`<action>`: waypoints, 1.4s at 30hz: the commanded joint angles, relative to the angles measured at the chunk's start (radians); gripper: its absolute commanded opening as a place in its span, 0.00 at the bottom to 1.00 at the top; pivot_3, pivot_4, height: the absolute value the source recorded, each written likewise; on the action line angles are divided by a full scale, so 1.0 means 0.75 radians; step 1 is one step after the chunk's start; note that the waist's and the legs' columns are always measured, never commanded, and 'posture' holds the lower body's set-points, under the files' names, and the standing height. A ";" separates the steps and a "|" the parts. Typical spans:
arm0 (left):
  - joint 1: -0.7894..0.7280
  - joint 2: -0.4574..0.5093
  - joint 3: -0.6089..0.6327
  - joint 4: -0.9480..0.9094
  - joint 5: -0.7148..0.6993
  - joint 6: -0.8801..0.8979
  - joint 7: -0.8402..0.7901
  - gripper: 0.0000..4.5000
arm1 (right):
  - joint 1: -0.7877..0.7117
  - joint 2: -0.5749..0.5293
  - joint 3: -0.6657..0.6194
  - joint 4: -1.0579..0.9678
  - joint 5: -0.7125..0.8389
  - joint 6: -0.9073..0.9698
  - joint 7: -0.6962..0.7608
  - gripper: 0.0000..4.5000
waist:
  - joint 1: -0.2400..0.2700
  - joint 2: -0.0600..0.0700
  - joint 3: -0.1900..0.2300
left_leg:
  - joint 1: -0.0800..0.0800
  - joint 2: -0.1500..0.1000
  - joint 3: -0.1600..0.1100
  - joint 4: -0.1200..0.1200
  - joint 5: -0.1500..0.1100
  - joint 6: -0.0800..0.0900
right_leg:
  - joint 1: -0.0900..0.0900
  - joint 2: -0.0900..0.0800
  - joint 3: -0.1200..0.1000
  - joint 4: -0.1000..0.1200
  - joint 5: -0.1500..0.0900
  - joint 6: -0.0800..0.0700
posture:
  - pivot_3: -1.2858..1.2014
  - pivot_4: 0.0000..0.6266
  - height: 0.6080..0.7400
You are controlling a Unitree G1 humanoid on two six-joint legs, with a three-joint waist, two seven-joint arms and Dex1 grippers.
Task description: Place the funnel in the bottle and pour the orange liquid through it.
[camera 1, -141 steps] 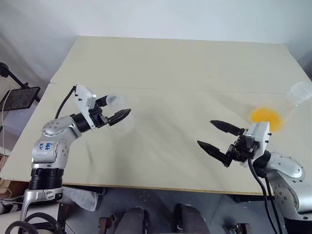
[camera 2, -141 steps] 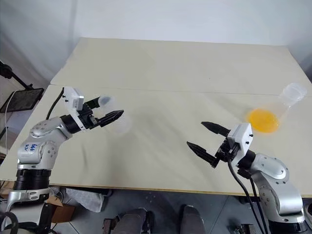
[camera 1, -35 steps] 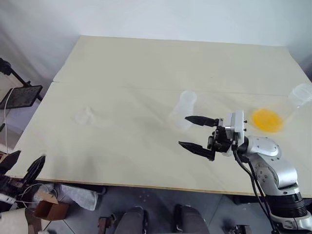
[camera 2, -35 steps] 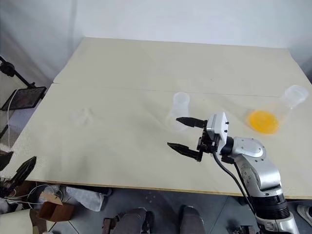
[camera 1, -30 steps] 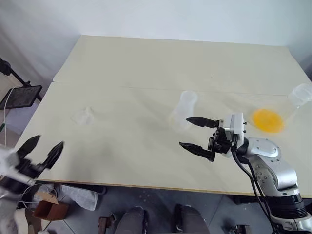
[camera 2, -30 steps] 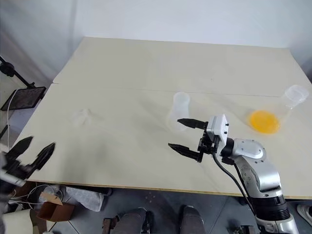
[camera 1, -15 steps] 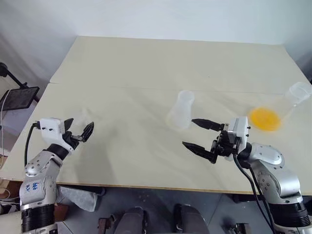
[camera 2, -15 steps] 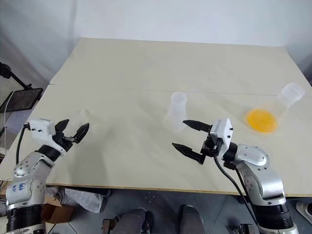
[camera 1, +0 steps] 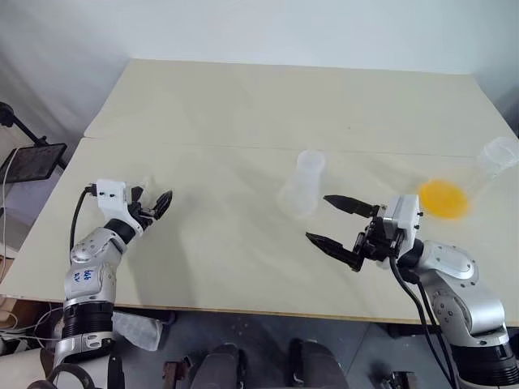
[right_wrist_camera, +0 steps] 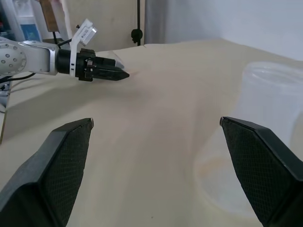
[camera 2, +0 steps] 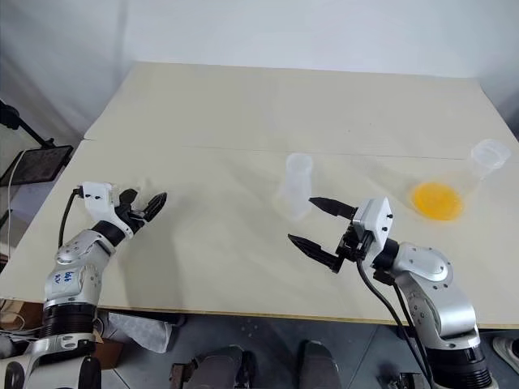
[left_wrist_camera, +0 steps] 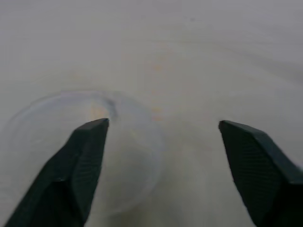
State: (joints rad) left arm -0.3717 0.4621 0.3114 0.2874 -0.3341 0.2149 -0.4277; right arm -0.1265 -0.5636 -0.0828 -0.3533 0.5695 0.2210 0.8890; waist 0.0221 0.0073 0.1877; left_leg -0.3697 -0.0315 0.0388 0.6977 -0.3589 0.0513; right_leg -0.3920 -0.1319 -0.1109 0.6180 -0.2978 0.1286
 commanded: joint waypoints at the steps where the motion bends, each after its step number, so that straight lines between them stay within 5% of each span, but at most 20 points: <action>1: 0.019 0.018 0.020 -0.037 -0.005 -0.034 -0.019 0.73 | 0.009 0.008 -0.023 -0.067 0.012 -0.018 -0.015 1.00 | 0.001 0.000 0.000 | 0.000 0.000 0.000 0.000 0.000 0.000 | 0.000 0.000 0.000 0.000 0.000 0.000 | 0.52 0.24 1.00; 31: -0.119 0.045 0.084 0.142 0.002 0.029 0.079 0.73 | 0.041 0.091 0.022 -0.100 -0.018 -0.029 -0.090 1.00 | 0.001 0.000 0.000 | 0.000 0.000 0.000 0.001 0.000 0.000 | 0.000 0.000 0.000 0.001 0.000 0.000 | 0.52 0.24 1.00; 42: -0.106 0.052 0.083 0.160 0.002 0.015 0.033 0.01 | 0.037 0.097 0.025 -0.095 -0.024 -0.035 -0.095 1.00 | 0.004 0.000 0.000 | 0.001 0.000 0.000 0.001 0.000 0.000 | 0.001 0.000 0.000 0.001 0.000 0.000 | 0.52 0.24 1.00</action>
State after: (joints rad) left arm -0.4559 0.4969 0.3756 0.4087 -0.3328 0.2310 -0.3914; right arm -0.0945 -0.4973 -0.0541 -0.3917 0.5487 0.2175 0.8207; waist 0.0252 0.0073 0.1875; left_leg -0.3689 -0.0317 0.0386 0.6984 -0.3587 0.0514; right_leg -0.3913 -0.1321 -0.1109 0.6189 -0.2978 0.1286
